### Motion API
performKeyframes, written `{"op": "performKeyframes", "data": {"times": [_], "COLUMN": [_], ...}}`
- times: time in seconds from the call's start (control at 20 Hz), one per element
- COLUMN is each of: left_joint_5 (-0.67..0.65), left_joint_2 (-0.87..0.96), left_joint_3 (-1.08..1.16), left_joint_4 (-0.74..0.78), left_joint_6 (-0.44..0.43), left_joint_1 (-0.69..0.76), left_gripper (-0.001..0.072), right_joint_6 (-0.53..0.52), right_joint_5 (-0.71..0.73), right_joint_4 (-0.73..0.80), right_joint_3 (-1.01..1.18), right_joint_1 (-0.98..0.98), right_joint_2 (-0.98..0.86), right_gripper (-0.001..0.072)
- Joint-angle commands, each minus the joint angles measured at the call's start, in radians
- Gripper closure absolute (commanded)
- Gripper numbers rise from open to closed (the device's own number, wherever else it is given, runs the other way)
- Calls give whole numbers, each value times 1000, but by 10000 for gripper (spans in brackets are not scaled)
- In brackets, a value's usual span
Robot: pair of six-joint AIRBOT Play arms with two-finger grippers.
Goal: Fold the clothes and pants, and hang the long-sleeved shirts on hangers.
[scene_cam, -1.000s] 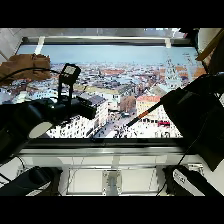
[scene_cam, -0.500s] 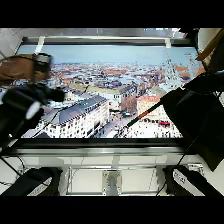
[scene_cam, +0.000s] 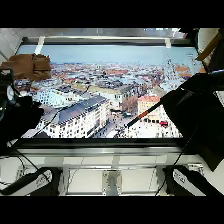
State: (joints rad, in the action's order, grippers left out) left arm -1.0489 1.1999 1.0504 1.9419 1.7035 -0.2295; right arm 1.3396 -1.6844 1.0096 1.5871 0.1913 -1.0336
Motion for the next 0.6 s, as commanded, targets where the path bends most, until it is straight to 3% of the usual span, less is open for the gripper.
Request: {"op": "performKeyframes", "data": {"times": [0.0,0.3,0.35,0.4,0.45,0.55], "left_joint_5": [77,126,130,134,132,84], "left_joint_2": [150,287,291,291,291,290], "left_joint_3": [1,1,2,3,13,60], "left_joint_4": [-21,-21,-21,-21,-21,-22], "left_joint_6": [-18,-18,-18,-18,-19,-29], "left_joint_1": [-28,-24,-24,-24,-24,-20], "left_gripper": [80,83,168,382,706,698], "right_joint_6": [1,2,2,2,2,2], "right_joint_5": [31,48,58,63,64,63], "right_joint_4": [0,1,1,1,1,1], "right_joint_3": [-5,-5,-5,-5,-5,-5], "right_joint_1": [-1,-1,-1,-1,-1,-1], "right_joint_2": [-2,-2,-2,-2,-2,-2], "right_gripper": [707,707,707,707,707,707]}}
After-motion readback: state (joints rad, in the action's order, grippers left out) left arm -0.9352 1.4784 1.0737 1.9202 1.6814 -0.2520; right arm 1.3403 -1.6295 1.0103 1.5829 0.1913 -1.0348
